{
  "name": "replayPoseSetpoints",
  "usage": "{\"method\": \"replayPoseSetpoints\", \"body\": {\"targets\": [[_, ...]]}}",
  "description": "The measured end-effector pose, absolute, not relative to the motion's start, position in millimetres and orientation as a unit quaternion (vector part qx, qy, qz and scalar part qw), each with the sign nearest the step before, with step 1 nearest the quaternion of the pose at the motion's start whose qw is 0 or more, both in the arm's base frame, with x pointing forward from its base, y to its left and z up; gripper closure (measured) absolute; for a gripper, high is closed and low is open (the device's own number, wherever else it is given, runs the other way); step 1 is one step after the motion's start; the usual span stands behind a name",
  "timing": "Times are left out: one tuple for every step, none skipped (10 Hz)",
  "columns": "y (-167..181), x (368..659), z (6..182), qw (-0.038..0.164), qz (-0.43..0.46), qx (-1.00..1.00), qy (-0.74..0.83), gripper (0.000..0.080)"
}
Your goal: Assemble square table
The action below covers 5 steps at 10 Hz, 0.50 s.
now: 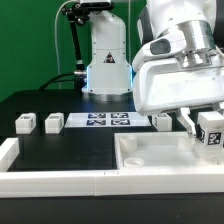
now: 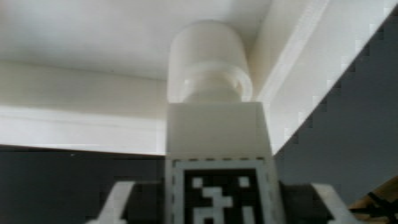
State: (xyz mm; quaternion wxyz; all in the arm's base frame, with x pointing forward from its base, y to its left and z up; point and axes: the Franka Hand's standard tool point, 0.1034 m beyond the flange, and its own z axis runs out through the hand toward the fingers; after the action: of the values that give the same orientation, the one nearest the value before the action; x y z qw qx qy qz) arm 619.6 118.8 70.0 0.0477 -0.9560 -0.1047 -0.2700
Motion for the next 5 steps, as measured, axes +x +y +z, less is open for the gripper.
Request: {"method": "replayPoseSetpoints", "body": {"targets": [[118.8, 619.0, 70.0, 0.047, -0.276, -0.954, -0.104, 0.0512], [117.7, 617.7, 69.7, 0.045, -0.284, -0.952, -0.103, 0.0512], [115.9, 615.4, 69.4, 0.043, -0.294, -0.95, -0.102, 0.0512], [115.5, 614.0, 68.8, 0.042, -0.294, -0.949, -0.101, 0.0512], [115.8, 614.9, 69.2, 0.043, -0.292, -0.95, -0.102, 0.0512]]}}
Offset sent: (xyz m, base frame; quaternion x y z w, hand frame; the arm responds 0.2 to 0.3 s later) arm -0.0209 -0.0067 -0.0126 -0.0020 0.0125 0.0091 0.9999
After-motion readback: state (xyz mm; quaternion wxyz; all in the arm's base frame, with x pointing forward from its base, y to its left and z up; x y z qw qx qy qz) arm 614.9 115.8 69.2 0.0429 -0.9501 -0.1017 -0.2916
